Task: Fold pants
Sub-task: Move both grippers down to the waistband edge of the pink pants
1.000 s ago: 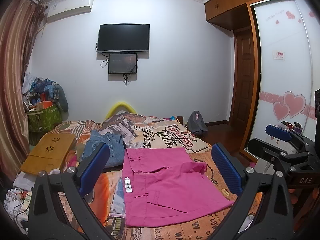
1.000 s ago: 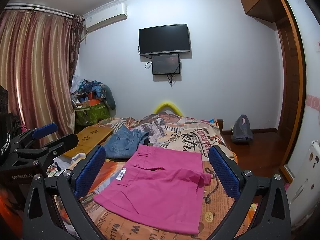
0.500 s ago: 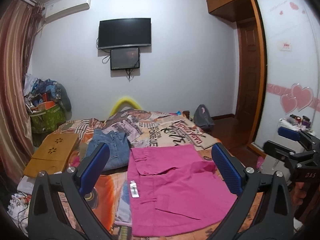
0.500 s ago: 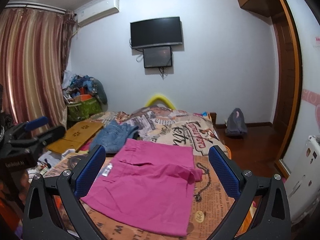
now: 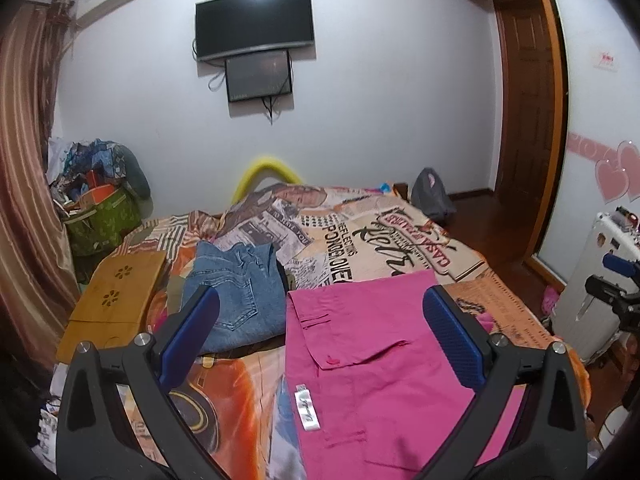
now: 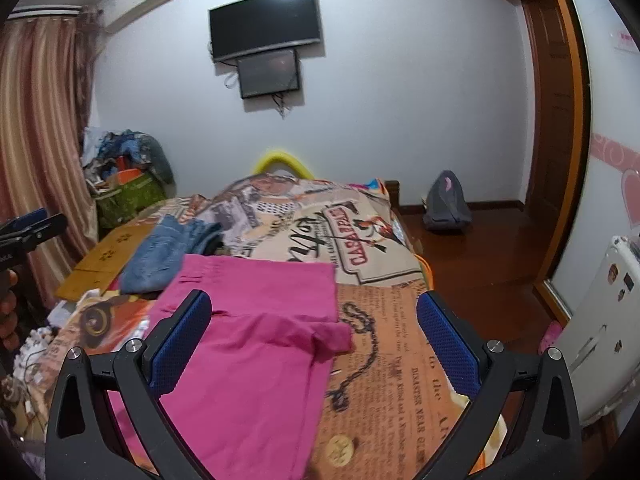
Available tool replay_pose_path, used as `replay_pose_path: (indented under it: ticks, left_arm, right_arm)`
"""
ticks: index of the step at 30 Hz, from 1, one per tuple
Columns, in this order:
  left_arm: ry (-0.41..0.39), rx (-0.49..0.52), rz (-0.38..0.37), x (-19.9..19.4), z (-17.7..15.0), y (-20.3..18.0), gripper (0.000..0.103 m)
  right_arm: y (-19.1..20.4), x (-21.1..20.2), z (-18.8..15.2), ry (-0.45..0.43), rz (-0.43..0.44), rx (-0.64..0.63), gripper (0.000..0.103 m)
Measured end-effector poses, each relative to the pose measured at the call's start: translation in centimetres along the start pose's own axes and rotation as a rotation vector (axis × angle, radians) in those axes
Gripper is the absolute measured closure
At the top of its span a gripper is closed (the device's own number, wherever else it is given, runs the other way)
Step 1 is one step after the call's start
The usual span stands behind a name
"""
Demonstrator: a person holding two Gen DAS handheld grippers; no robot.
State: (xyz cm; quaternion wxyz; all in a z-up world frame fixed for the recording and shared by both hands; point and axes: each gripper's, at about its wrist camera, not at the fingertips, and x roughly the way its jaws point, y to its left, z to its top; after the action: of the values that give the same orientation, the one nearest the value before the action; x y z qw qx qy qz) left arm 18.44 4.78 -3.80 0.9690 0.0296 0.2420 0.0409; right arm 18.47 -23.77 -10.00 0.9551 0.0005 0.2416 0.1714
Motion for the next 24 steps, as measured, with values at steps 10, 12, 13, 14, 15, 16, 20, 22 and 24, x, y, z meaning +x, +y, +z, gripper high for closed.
replay_pose_path:
  ticks: [10,12,13,14,15,16,20,22,24]
  left_arm:
    - [0.092,0.014,0.007,9.1,1.1,1.0,0.000]
    - [0.134,-0.001,-0.003,11.6,0.3,1.3,0.000]
    - [0.161,-0.012,-0.003,13.2,-0.2,1.6,0.000]
    - [0.176,-0.018,-0.002,14.2,-0.6,1.7,0.001]
    - [0.191,-0.023,-0.002,15.5,-1.0,2.0,0.004]
    - [0.212,-0.028,-0.003,16.8,-1.5,2.2,0.005]
    - [0.297,-0.049,-0.018,21.5,-3.5,3.1,0.012]
    - [0.337,-0.057,-0.030,23.6,-4.3,3.6,0.013]
    - [0.355,-0.054,-0.027,25.3,-4.8,4.0,0.014]
  right_arm:
    - [-2.6,6.4,1.5,0.089,-0.014,-0.003,0.001]
    - [-3.1,8.0,1.3,0.117,0.003,0.008,0.004]
    - [-3.2,8.9,1.3,0.136,0.010,0.008,0.005]
    - [-3.3,9.7,1.2,0.156,0.014,0.008,0.007]
    - [-3.4,10.8,1.1,0.179,0.020,0.009,0.008]
    - [-3.5,11.6,1.1,0.194,0.028,0.010,0.009]
    - [-3.7,15.8,0.6,0.275,0.063,-0.010,0.009]
    - [-3.6,17.9,0.1,0.327,0.072,-0.032,0.009]
    - [-3.4,19.9,-0.5,0.375,0.081,-0.057,0.015]
